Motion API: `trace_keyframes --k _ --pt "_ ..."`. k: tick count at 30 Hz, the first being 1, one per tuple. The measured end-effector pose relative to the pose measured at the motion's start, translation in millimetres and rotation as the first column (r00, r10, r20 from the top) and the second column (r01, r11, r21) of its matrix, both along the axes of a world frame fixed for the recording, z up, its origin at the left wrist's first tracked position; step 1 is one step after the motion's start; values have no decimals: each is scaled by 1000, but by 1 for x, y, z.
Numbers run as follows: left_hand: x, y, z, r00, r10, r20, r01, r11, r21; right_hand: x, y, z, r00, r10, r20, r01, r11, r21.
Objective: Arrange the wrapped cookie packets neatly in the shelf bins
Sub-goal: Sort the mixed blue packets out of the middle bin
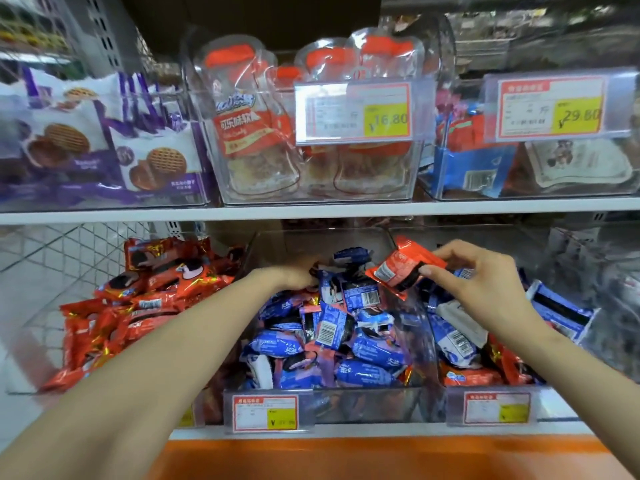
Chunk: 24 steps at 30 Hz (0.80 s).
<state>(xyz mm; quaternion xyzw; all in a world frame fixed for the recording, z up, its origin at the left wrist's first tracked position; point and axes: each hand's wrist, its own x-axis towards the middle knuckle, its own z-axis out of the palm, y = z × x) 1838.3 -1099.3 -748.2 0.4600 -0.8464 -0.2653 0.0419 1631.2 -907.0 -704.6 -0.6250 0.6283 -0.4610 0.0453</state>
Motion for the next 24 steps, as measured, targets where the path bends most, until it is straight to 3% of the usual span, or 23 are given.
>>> trace_keyframes --k 3,6,10,16,19,24 --pt "5 -10 -10 964 46 260 -12 992 -129 0 0 0 1000 9 0 -9 1000 17" --pt "6 -11 -12 952 34 305 1 993 -116 1 0 0 1000 23 -9 -23 1000 13" --pt "6 -2 1 908 81 412 35 963 -266 6 -2 -1 999 41 -5 -41 999 22" --pt "22 15 14 982 100 163 -66 977 -202 18 -4 -3 995 92 -25 -91 994 54" --pt "32 34 23 990 76 115 -31 936 -352 25 -7 -5 995 93 -39 -90 994 69" --pt "53 78 35 989 87 -117 -136 840 -525 36 -13 -10 992 120 40 -123 988 92"
